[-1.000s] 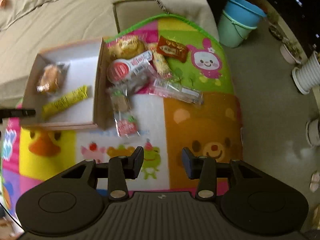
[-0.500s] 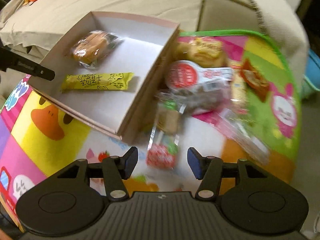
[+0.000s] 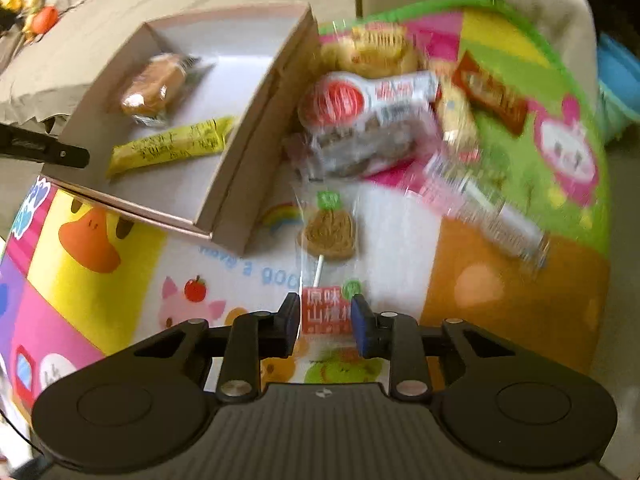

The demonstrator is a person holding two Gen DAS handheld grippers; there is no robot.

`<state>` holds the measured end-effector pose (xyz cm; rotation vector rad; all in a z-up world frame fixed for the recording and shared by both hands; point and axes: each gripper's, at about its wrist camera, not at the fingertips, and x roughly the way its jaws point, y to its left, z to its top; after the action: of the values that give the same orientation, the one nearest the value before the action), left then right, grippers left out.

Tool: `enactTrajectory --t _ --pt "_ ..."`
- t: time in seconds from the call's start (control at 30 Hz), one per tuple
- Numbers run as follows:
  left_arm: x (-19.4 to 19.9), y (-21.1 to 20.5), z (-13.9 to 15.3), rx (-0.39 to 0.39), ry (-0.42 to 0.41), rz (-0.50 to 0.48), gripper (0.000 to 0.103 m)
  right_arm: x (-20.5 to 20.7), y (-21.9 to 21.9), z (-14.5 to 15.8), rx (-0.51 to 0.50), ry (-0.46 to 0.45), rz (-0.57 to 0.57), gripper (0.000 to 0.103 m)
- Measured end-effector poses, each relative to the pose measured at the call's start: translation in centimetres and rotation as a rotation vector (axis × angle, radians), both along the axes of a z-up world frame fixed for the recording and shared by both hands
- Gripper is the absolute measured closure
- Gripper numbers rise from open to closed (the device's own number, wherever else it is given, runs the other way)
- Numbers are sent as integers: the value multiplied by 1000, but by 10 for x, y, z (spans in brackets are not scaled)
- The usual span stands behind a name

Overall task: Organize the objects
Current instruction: 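Grasp the hawthorn cake packet with the right tool, then carry the hawthorn cake into the pink box and release it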

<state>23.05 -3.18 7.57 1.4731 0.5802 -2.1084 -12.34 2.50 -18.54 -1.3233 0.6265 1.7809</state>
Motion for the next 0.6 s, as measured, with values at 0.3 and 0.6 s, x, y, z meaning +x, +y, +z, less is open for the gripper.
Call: enactTrajectory --t 0.3,0.6 --pt "1 2 -1 -3 -4 -83 94 -25 31 -20 12 -47 -17 54" --pt "3 -2 -4 41 -15 -173 94 -28 -1 26 -2 -44 -231 69"
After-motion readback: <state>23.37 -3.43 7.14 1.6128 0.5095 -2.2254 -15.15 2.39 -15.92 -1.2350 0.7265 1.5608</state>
